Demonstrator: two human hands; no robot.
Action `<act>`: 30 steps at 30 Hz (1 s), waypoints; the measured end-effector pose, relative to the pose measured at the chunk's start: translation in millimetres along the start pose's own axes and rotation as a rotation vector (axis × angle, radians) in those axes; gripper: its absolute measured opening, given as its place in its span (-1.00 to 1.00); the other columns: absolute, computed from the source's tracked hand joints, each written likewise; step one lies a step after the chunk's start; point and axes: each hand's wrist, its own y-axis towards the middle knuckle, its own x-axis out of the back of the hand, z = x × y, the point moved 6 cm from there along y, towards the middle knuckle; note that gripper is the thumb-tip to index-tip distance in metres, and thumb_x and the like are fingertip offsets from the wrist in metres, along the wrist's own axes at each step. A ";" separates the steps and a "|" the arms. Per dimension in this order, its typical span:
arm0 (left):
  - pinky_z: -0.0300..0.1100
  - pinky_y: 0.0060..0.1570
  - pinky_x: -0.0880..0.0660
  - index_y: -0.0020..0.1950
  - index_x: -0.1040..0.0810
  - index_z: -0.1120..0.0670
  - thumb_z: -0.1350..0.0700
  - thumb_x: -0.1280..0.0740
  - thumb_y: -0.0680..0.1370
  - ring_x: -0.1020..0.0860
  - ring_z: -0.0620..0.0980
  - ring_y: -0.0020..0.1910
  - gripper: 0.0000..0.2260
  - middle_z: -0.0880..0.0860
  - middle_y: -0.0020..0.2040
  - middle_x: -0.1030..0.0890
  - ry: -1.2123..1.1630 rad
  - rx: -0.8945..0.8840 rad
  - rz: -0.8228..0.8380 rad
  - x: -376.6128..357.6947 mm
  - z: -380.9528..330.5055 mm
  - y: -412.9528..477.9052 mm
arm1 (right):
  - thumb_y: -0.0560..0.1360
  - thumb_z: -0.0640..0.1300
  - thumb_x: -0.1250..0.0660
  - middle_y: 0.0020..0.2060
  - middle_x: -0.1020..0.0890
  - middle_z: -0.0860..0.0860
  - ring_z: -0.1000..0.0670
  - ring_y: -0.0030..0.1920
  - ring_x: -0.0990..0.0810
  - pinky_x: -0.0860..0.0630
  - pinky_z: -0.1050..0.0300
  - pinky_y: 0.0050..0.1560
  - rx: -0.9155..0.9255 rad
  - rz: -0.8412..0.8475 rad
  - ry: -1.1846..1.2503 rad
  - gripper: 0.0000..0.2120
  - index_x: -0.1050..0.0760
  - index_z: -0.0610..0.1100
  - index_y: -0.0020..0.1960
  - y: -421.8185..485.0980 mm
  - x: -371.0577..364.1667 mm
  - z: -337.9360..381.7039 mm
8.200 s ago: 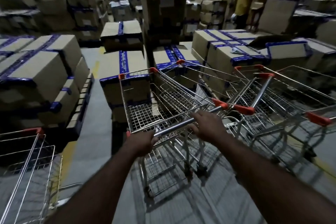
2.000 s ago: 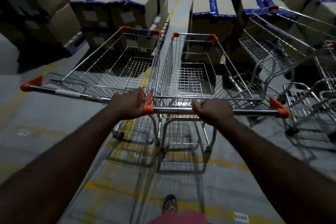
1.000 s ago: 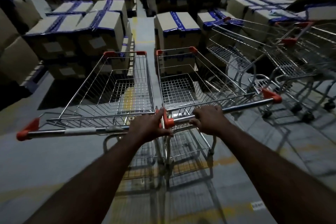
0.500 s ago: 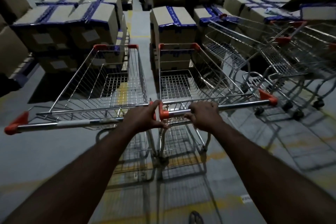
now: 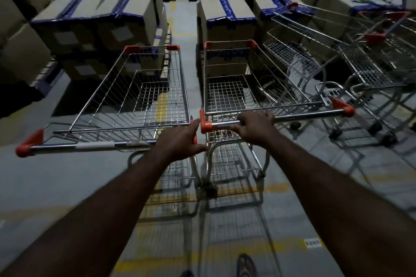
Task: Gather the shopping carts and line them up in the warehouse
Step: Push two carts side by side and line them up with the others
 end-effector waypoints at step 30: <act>-0.05 -0.05 -0.56 0.59 -0.10 -0.13 -0.21 -0.23 0.53 -0.63 0.12 -0.14 -0.34 0.04 -0.13 -0.65 0.157 0.034 -0.067 -8.7 -22.8 -38.8 | 0.56 0.27 -0.20 -0.07 -0.55 0.03 -0.11 0.18 -0.47 -0.13 -0.22 0.37 -0.017 -0.026 -0.046 -0.74 -0.39 0.10 -0.12 -1.5 -1.3 -8.8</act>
